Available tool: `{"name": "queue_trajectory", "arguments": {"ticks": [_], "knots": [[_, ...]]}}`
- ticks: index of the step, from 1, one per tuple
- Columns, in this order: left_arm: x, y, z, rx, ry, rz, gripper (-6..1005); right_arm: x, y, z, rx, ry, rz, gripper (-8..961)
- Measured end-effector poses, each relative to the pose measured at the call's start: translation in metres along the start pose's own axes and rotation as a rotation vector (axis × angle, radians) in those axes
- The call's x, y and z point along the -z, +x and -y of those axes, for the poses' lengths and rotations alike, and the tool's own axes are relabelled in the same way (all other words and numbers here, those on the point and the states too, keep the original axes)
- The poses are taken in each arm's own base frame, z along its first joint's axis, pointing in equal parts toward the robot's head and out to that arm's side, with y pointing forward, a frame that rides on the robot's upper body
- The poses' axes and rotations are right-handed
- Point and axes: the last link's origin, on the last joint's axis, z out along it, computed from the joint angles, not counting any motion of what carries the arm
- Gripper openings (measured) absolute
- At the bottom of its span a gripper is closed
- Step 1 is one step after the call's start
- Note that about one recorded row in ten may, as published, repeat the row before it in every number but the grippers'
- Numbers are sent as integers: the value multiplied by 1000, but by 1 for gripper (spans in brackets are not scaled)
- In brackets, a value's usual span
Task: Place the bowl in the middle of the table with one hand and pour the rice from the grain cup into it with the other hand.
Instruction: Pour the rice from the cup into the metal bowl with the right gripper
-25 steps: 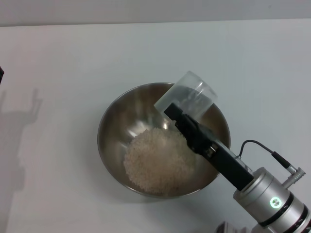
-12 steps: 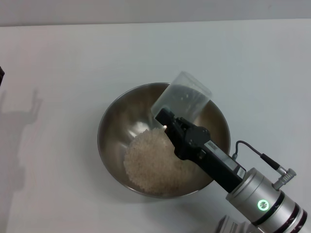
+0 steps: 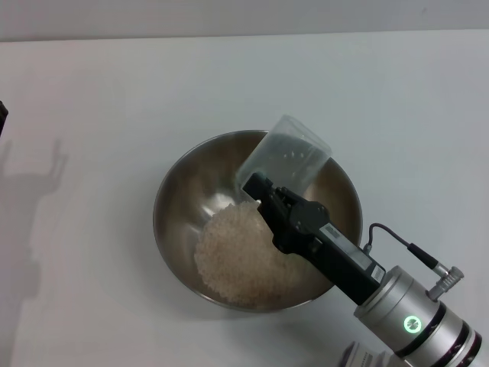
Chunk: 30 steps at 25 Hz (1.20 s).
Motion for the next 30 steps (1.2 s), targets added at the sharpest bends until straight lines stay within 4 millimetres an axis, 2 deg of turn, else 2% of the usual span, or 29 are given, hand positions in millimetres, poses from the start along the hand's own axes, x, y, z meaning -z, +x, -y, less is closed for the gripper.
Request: {"name": "queue_trajectory", "arguments": {"ticks": [19,22,27,30], "knots": [[1,-1,1,-3,0,4,804,-1,-1,2,-68,0,-8,47],[1,0,1,-1,2,2,804,-2,2,3,-151,2,-31,48],[3,0,1,0,6,-1,805,-1,10,8,-415,23,-105,50],[3,1,1,1,6,-4,805,2,11,7,-423,21,-115,52]]}}
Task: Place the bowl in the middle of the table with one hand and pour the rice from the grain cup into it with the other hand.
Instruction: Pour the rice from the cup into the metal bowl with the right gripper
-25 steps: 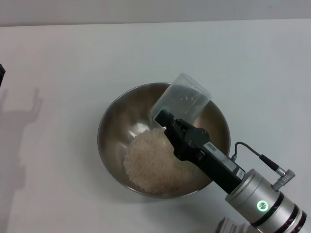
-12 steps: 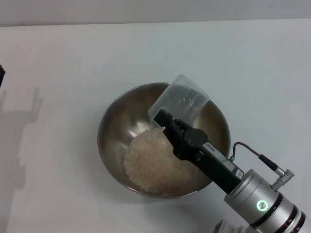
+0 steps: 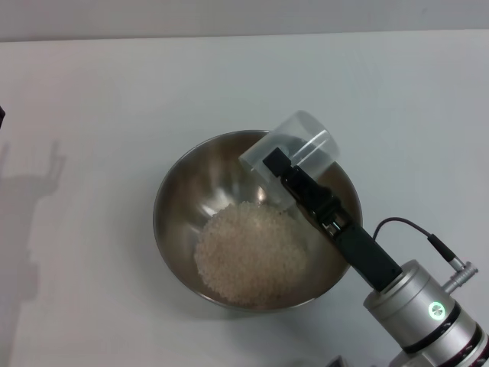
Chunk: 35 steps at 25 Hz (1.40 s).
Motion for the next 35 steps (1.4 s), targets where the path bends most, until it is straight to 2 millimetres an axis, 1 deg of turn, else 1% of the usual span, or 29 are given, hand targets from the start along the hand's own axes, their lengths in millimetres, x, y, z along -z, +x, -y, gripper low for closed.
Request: {"name": "queue_trajectory", "arguments": {"ticks": [4,7,13,15,18,23,25,32,35], "knots": [[-1,1,-1,4,-1,-7,805,3,1,-3,206,-17,0,53],[0,3,0,7,4,-17,804,3,1,-3,296,-16,2,55],[0,3,1,8,10,-17,804,5,-1,-3,303,-18,5,57],[0,3,1,8,10,-18,804,4,-1,1,279,-3,-7,58],[0,3,1,8,11,-17,804,2,-2,10,112,40,-34,60],[-1,3,1,6,8,-16,804,2,3,23,-333,123,-82,62],[-1,3,1,7,8,-15,804,3,6,25,-470,143,-102,63],[-2,2,0,7,6,-14,805,8,16,24,-860,183,-177,66],[-2,2,-1,8,2,-13,805,14,31,21,-1071,248,-200,67]]}}
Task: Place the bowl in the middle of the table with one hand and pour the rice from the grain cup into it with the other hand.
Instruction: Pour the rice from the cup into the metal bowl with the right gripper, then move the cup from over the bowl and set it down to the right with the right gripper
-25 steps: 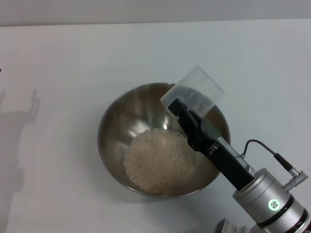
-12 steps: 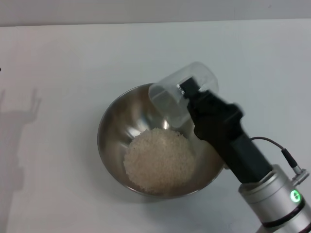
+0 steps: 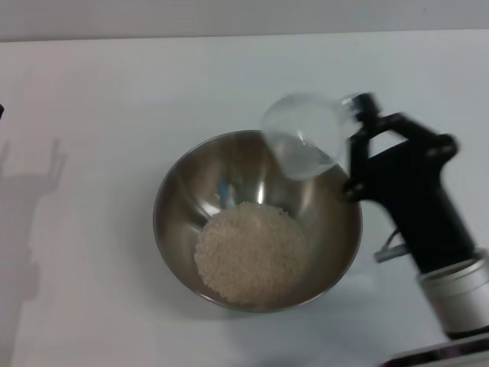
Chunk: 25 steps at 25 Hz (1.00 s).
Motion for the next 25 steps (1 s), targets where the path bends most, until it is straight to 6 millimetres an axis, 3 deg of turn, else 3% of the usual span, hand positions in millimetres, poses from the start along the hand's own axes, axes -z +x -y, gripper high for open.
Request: {"name": "queue_trajectory", "arguments": {"ticks": [2,9,12,25], "knots": [[0,0,-1,1,-2,0,805,2,17,17,-178,65,-27,68],[0,0,-2,2,-9,1,805,11,57,47,-407,152,-107,71],[1,0,-2,3,-10,1,805,15,75,57,-425,168,-161,72],[-2,1,-4,7,-15,-3,804,12,108,62,-491,146,-293,78]]}}
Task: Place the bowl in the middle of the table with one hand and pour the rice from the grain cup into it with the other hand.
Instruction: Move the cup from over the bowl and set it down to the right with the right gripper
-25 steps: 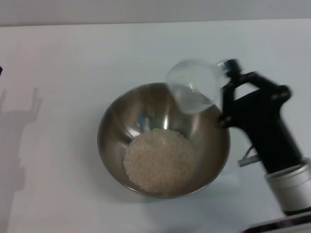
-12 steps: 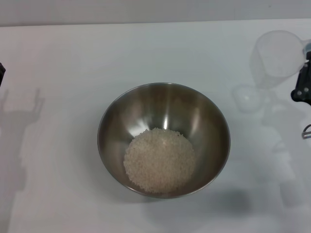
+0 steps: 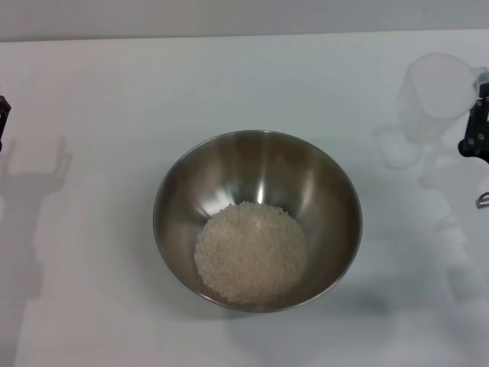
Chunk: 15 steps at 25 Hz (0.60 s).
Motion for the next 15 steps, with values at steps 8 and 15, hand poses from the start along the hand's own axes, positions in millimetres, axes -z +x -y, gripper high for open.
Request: {"name": "queue_trajectory", "arguments": {"ticks": [8,15], "knots": [[1,-1,0,-2,-4,5,805,-26,21,-4,-47,-89,-141,82],[2,-2,-1,-3,-8,10,804,-37,27,-14,-30,-151,-185,85]]}}
